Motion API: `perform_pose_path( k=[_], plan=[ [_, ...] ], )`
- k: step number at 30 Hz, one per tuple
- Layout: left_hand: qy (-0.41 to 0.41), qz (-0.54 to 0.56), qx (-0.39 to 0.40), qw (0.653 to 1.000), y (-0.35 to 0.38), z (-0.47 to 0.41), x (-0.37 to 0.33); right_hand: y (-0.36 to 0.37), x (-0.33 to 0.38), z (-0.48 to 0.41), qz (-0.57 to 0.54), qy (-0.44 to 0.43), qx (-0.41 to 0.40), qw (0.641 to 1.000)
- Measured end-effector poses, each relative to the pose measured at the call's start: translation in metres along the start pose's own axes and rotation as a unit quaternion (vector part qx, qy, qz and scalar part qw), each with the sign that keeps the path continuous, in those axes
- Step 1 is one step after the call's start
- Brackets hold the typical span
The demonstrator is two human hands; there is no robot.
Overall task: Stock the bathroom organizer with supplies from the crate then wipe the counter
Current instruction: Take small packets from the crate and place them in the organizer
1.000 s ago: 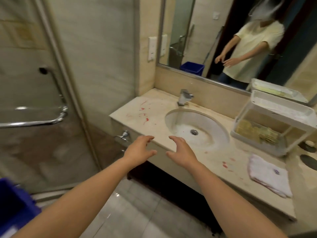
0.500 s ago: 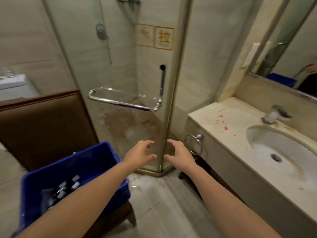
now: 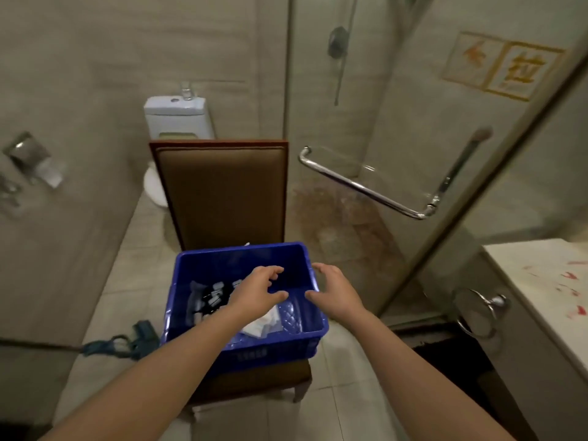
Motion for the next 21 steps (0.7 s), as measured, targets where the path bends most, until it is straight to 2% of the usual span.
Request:
perform_pose_path(
  k=[8, 16, 21],
  plan=[
    [-0.096, 0.033, -0.061, 0.993, -0.021, 0.038, 0.059, 0.051, 0.037, -0.017, 0.057, -0.051, 0.072, 0.994],
    [-0.167, 0.07, -0.069, 0.981, -0.009, 0.035, 0.102, 0.091, 0.038, -0.064, 0.094, -0.059, 0.136, 0.984],
    [-0.221, 0.076, -0.039, 0.972, 0.008, 0.021, 0.133, 0.114, 0.024, -0.105, 0.127, -0.037, 0.182, 0.974]
  ],
)
Point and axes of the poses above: each hand's wrist, its own z-axis away from the middle knuckle, its own y-axis out of the palm, x = y × z, the point moved 3 cm from there along -z, towards the middle knuckle, and after that the axes turned 13 degrees about y, right-handed, at the moved point
